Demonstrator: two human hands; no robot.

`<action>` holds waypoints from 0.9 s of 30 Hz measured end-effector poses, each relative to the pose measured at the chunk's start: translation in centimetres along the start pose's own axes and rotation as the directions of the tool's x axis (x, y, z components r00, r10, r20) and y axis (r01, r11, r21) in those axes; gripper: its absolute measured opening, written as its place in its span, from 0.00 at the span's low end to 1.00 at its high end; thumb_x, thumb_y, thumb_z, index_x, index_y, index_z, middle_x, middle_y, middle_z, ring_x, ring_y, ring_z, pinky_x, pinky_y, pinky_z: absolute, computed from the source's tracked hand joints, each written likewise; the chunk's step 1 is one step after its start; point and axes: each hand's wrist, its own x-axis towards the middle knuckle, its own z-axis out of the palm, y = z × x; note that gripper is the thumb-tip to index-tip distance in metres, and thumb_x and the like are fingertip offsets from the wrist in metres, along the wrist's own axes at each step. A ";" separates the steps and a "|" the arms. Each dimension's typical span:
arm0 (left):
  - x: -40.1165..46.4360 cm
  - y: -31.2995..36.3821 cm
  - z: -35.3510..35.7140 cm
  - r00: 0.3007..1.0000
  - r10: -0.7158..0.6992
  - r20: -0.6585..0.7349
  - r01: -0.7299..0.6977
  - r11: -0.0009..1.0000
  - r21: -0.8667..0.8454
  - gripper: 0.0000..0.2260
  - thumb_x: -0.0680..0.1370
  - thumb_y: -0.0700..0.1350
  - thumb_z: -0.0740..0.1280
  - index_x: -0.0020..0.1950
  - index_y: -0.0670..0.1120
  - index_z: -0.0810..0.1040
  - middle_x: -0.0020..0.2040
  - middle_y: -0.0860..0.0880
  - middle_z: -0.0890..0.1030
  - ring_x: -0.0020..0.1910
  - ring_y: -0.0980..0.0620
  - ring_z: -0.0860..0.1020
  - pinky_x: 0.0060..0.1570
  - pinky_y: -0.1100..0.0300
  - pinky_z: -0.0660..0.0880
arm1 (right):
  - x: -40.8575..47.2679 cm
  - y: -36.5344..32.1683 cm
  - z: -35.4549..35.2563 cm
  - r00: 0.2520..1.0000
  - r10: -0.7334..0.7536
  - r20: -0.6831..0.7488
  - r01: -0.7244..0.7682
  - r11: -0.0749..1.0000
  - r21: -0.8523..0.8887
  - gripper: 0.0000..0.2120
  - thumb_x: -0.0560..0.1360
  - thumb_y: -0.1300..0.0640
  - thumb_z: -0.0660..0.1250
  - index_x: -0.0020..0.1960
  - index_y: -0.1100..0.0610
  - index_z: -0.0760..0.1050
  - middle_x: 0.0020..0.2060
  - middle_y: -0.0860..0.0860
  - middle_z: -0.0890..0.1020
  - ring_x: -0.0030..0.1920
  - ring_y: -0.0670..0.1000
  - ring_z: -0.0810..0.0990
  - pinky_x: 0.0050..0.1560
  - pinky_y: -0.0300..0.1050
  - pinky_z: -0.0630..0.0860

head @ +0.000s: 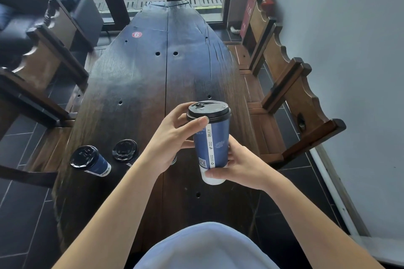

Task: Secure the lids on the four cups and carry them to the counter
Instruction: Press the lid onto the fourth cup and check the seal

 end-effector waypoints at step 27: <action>3.2 -1.8 -1.0 0.998 -0.059 0.034 0.054 0.989 0.135 0.36 0.66 0.57 0.79 0.74 0.56 0.75 0.68 0.54 0.83 0.67 0.49 0.82 0.68 0.39 0.78 | 4.9 -2.6 -5.5 0.992 -0.065 -0.109 0.065 0.998 -0.007 0.32 0.65 0.23 0.70 0.67 0.24 0.66 0.60 0.29 0.79 0.60 0.37 0.81 0.51 0.30 0.79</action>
